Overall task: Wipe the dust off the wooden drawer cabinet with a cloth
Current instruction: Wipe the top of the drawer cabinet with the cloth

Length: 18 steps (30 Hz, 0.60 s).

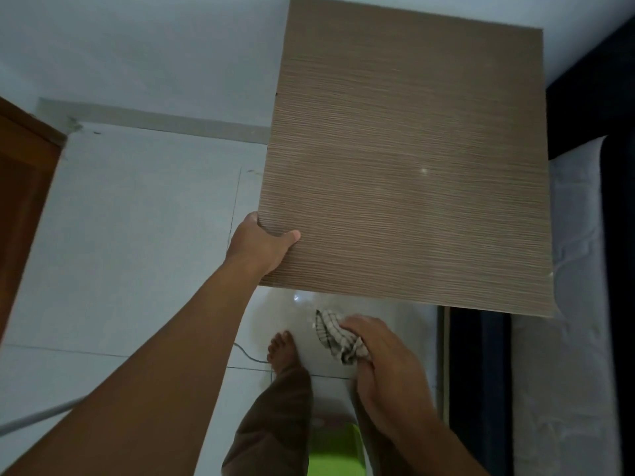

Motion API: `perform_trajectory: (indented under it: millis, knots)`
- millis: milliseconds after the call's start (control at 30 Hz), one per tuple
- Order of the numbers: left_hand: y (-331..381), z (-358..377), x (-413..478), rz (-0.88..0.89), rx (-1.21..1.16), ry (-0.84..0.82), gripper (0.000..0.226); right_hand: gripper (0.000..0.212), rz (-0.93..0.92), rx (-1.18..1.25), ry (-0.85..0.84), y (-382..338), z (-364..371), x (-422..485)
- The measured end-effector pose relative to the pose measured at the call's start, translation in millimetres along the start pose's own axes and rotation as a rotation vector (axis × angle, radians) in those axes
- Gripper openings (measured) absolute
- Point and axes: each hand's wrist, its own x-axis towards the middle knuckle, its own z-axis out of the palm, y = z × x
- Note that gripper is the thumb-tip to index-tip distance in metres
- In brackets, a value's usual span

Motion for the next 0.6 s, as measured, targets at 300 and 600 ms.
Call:
perform_trajectory:
  millis: [300,600]
  knots:
    - [-1.5,0.2,-1.3,0.015,0.000,-0.010,0.066,0.041,0.138,0.042,0.250,-10.1,-44.5,77.1]
    - [-4.5,-12.2,2.6,0.025,-0.131,-0.049,0.038,0.043,-0.071,-0.169,0.125,-22.2,30.8,115.6]
